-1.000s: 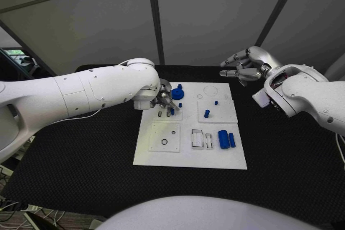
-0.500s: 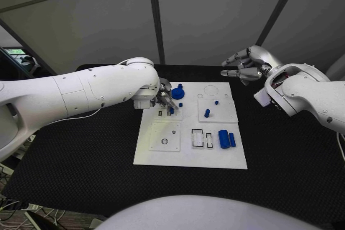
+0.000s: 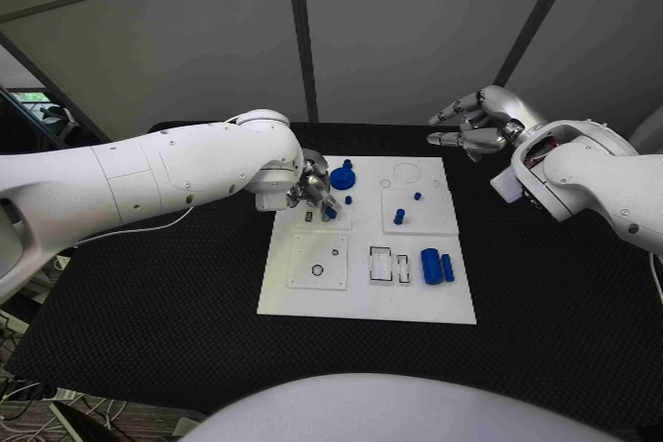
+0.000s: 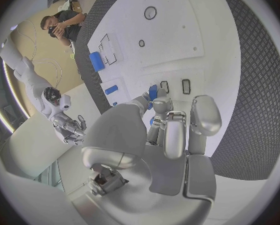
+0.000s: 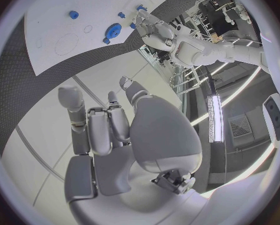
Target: Assemble the parts on the task board
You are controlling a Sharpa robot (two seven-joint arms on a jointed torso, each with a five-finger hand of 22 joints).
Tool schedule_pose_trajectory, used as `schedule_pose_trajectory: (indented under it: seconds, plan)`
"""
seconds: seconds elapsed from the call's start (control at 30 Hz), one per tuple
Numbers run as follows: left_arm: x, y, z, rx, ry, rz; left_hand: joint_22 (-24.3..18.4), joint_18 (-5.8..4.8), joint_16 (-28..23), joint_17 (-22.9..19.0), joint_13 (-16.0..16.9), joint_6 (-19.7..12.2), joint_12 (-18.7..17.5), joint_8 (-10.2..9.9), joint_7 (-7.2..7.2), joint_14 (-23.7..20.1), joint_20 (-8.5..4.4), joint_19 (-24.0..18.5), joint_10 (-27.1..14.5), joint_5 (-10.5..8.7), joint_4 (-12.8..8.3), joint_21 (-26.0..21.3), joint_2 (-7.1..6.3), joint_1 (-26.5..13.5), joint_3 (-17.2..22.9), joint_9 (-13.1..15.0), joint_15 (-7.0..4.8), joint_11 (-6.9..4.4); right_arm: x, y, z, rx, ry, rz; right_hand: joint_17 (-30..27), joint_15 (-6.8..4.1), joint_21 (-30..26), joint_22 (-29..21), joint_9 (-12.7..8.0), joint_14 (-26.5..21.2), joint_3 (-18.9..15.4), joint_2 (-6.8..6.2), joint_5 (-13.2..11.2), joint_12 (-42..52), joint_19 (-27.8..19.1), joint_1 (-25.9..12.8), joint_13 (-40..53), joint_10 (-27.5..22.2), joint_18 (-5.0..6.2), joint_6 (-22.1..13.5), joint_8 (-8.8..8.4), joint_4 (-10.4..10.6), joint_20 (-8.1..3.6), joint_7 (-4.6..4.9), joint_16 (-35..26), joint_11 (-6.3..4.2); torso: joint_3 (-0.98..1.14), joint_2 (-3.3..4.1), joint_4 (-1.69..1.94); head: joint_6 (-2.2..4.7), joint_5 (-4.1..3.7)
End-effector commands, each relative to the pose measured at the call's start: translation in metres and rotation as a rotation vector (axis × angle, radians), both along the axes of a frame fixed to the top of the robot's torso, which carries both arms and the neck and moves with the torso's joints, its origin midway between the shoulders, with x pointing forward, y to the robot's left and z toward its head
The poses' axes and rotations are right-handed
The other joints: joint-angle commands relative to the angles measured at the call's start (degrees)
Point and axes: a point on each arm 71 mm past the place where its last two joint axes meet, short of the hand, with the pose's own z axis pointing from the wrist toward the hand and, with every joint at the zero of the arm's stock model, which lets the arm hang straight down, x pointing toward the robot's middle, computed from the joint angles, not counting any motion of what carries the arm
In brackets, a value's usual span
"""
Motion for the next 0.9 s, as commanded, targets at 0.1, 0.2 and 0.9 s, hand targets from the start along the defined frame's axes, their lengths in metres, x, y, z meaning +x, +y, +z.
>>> schedule_pose_trajectory:
  seconds: [0.1,0.2,0.9]
  plan:
    - [-0.003,0.005,0.004,-0.087,-0.023,0.072,1.2,-1.50,0.5,12.9,0.9,0.2,1.1,2.1,0.23,4.9,0.03,0.9,1.7,-0.35,-9.0,0.7,-4.47,-7.2,21.4,2.3,-0.04,-0.57,0.001,-0.001,0.001,-0.009,-0.004,0.002,4.1,-0.31,-0.2,0.0,-0.1,1.3,-0.1,-0.21,0.3,-0.2,-0.4,-0.2,1.3,-0.4,0.49,-0.5,0.29,0.3,-0.11,0.08,-0.2,0.14,0.03,-0.02,0.11,-0.12,0.13]
    - [-0.004,0.008,0.005,-0.100,-0.033,0.098,1.6,-1.52,0.6,13.0,1.1,0.2,1.4,2.7,0.00,5.0,-0.08,1.1,2.0,-0.30,-9.6,0.9,-5.07,-8.5,23.8,3.0,0.06,-0.60,0.002,-0.003,0.001,-0.011,-0.003,-0.002,4.1,-0.31,-0.2,-0.1,-0.1,1.3,0.0,-0.22,0.3,-0.3,-0.4,-0.1,1.3,-0.5,0.50,-0.5,0.33,0.3,-0.10,0.08,-0.2,0.13,0.06,-0.06,0.18,-0.15,0.17]
    - [-0.017,0.009,0.002,-0.090,-0.165,0.161,3.4,-1.88,1.3,13.9,2.2,0.3,2.6,3.4,-0.21,5.5,-0.19,2.3,3.3,-0.14,-10.7,2.1,-6.00,-9.9,26.8,4.0,-0.21,-0.77,0.004,-0.010,0.000,-0.020,-0.003,-0.016,4.1,-0.31,-0.2,-0.1,-0.1,1.3,0.0,-0.22,0.3,-0.3,-0.4,-0.1,1.3,-0.5,0.50,-0.5,0.33,0.3,-0.10,0.08,-0.2,0.13,0.25,-0.17,0.60,-1.13,0.54]
